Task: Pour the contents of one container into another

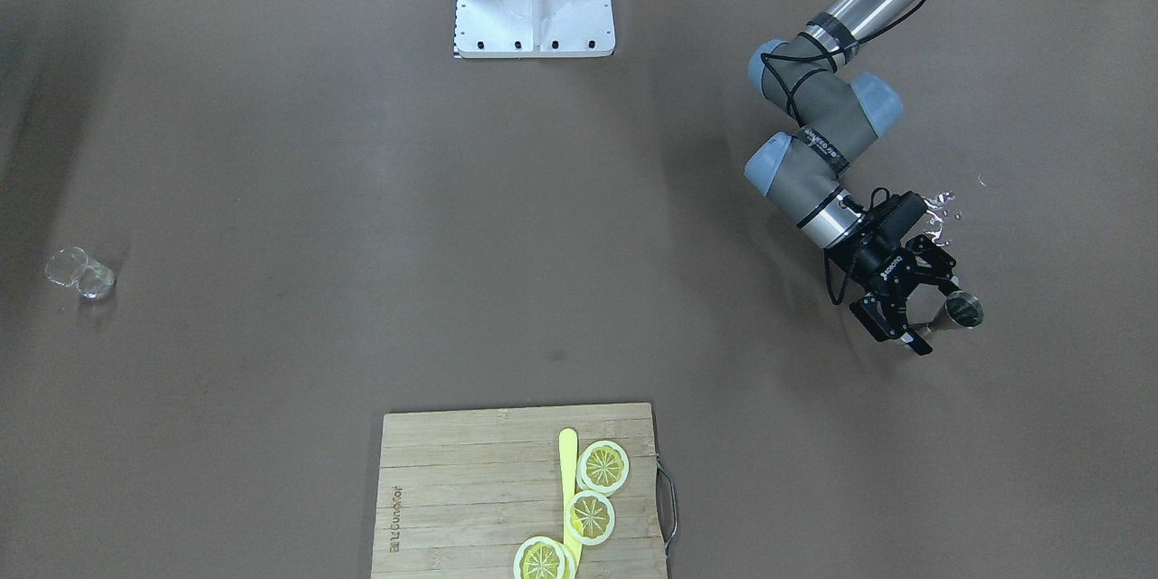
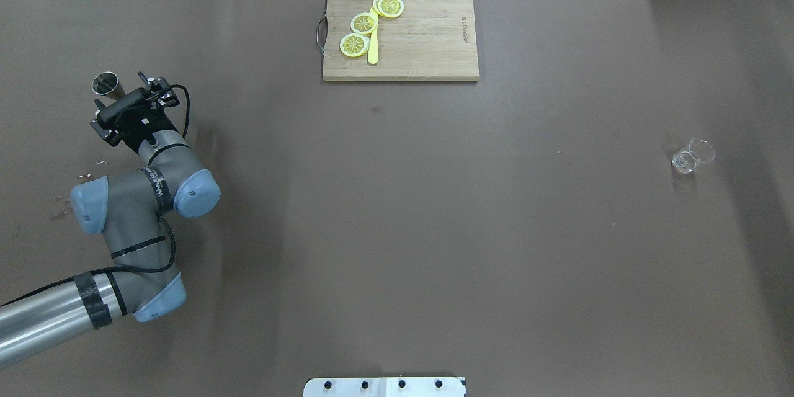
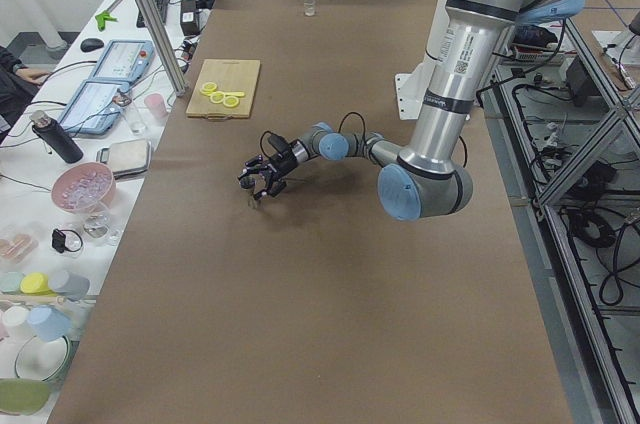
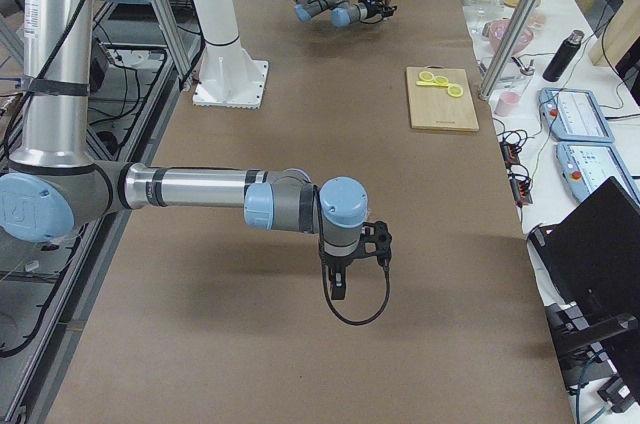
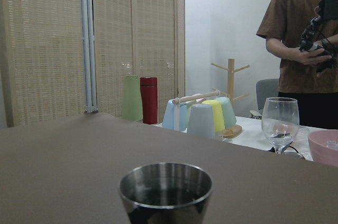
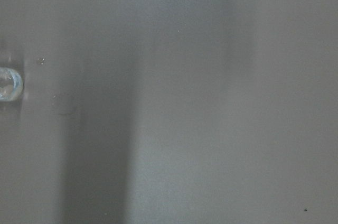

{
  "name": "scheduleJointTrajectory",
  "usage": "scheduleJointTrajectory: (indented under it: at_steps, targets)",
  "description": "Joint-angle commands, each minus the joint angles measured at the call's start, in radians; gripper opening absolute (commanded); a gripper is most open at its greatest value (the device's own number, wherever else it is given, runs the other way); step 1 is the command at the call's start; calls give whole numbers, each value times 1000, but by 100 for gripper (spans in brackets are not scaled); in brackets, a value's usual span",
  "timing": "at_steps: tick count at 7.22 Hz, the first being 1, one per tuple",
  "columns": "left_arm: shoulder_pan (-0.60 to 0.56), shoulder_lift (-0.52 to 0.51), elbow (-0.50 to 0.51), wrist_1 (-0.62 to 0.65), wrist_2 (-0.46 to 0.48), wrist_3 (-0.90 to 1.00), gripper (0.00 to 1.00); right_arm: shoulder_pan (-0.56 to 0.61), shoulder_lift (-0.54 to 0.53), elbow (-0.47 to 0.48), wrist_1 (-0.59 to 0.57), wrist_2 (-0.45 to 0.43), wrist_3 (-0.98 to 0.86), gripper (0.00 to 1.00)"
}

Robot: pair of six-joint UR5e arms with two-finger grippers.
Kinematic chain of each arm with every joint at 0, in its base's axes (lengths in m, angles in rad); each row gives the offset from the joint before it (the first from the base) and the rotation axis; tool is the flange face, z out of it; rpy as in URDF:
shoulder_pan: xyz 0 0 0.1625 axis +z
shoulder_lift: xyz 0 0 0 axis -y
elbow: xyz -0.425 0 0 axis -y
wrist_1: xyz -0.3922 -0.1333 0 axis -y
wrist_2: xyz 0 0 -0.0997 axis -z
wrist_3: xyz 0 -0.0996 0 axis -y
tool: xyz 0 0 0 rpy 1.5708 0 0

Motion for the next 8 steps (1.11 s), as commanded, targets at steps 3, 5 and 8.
scheduleJointTrajectory:
  at_steps: [3, 5, 8]
  targets:
    - [1, 68, -129, 57, 3, 4, 97, 0, -17, -6, 15, 0, -1, 100]
    - [1, 145, -248, 118, 3, 5, 97, 0, -18, -10, 15, -2, -2, 100]
    - [-4, 161, -365, 134, 3, 106, 97, 0, -18, -1, 15, 3, 1, 100]
